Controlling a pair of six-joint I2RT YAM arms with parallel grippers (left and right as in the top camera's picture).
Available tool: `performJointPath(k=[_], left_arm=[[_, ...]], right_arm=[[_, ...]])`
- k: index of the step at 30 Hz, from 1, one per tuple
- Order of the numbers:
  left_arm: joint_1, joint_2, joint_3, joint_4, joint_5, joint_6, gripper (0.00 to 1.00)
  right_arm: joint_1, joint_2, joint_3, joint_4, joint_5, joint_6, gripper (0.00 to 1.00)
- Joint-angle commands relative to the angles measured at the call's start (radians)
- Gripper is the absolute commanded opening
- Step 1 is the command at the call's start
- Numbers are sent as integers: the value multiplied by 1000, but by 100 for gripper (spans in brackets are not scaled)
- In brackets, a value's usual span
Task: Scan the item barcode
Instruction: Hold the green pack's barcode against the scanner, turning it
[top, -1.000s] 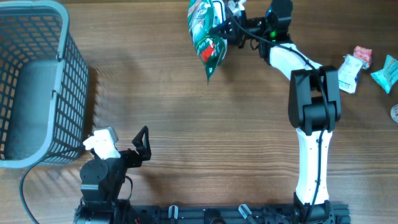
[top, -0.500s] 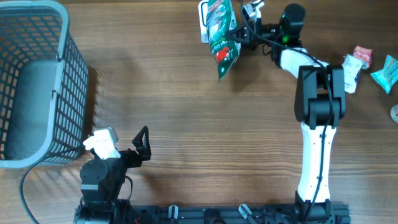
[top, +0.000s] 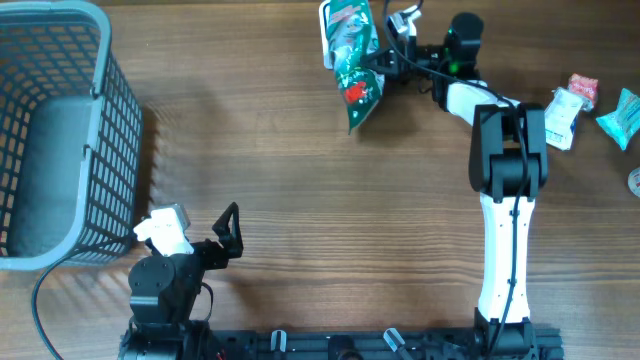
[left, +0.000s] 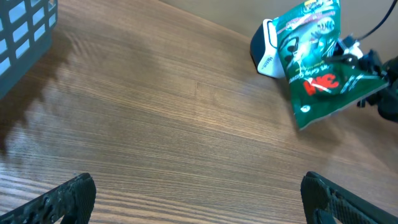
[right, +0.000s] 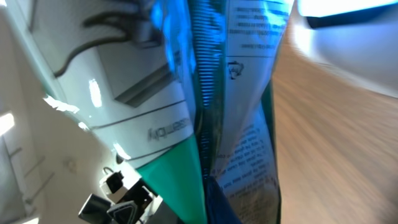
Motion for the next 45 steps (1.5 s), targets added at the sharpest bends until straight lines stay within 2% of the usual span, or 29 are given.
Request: performJointPath(k=[1, 6, 11, 20, 31, 45], left_arm=[[5, -7, -4, 2, -10, -8, 100], [5, -7, -4, 2, -10, -8, 100], [5, -7, -4, 2, -10, -8, 100], [5, -7, -4, -47, -10, -8, 100], [5, -7, -4, -286, -10, -8, 100], [5, -7, -4, -335, -10, -8, 99]], right_arm=[[1, 35, 26, 3, -6, -25, 4], [-4, 35, 26, -21, -13, -21, 4], [-42, 40, 25, -277, 61, -20, 4], [-76, 100, 25, -277, 122, 230, 4], [-72, 130, 24, -271, 106, 303, 4], [41, 132, 23, -269, 128, 342, 4]])
